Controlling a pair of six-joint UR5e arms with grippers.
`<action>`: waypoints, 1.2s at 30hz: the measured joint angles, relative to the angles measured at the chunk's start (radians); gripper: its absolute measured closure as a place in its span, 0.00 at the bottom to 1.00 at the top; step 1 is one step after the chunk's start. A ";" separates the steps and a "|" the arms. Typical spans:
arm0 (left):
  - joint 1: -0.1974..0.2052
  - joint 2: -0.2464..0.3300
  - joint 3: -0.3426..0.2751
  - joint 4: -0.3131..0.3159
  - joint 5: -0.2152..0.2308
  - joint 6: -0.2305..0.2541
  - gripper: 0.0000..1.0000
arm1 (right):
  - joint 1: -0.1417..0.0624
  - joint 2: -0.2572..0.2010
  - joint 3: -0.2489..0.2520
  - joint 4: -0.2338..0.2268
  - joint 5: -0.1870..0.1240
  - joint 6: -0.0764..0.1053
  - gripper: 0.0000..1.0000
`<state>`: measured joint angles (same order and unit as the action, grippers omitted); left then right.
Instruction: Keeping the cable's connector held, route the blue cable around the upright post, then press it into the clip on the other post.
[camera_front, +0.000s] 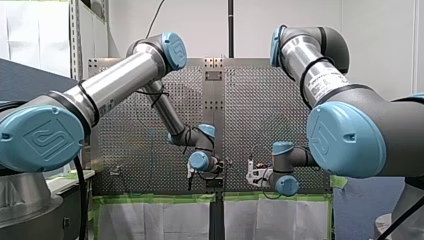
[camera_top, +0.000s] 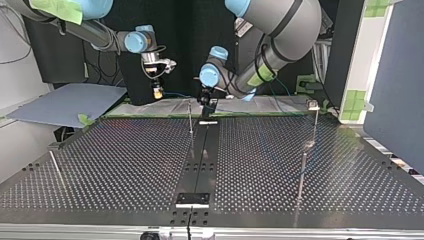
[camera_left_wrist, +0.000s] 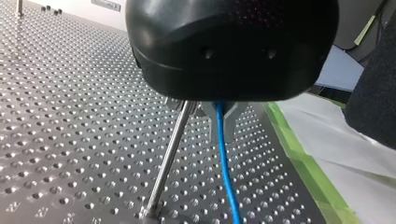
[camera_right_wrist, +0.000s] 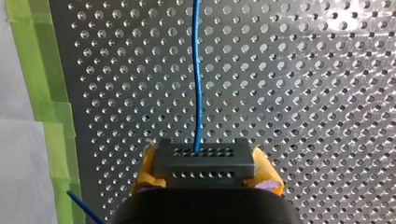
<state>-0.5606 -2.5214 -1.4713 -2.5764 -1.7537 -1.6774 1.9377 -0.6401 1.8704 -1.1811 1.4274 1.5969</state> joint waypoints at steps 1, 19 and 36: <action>0.002 0.000 0.000 0.000 0.001 0.001 1.00 | -0.002 0.000 -0.006 0.005 -0.007 0.000 1.00; 0.025 0.001 0.000 0.008 0.039 0.004 1.00 | -0.041 0.001 -0.055 0.082 -0.026 0.003 1.00; 0.033 0.000 0.000 0.023 0.128 -0.032 1.00 | -0.055 0.001 -0.076 0.099 -0.025 0.024 1.00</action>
<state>-0.5275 -2.5214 -1.4711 -2.5534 -1.6256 -1.7096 1.8831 -0.6391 1.7945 -1.0817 1.4019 1.6204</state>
